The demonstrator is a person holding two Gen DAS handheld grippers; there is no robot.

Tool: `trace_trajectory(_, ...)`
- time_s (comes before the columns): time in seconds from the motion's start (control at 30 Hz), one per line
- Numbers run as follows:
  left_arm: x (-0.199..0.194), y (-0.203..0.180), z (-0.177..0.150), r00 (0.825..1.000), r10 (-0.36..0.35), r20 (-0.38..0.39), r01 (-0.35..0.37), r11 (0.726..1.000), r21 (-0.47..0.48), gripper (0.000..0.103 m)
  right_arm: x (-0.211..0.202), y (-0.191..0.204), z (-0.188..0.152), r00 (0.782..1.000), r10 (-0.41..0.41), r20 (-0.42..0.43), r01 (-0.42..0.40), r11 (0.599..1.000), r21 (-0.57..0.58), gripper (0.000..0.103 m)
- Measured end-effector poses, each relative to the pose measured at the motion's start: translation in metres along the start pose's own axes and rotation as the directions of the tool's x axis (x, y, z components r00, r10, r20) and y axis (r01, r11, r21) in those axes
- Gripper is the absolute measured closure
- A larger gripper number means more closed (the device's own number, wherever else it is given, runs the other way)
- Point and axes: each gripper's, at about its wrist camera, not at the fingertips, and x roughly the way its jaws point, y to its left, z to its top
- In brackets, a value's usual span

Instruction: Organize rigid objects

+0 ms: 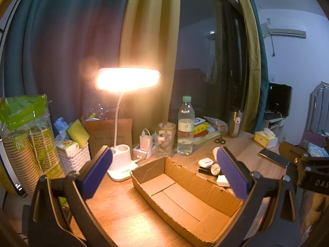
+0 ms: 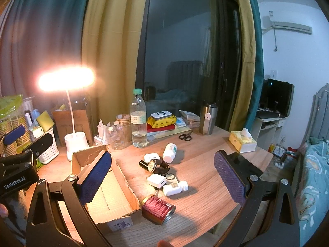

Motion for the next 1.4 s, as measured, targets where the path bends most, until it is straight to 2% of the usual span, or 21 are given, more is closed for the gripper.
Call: trace_trajectory(1.4, -0.0023, -0.0060, -0.0007, 1.000, -0.009, -0.011, 0.009, 1.000, 0.000, 0.001, 0.0002, 0.0021, -0.0014, 1.000, 0.004, -0.005, -0.004, 1.000, 0.000, 0.002)
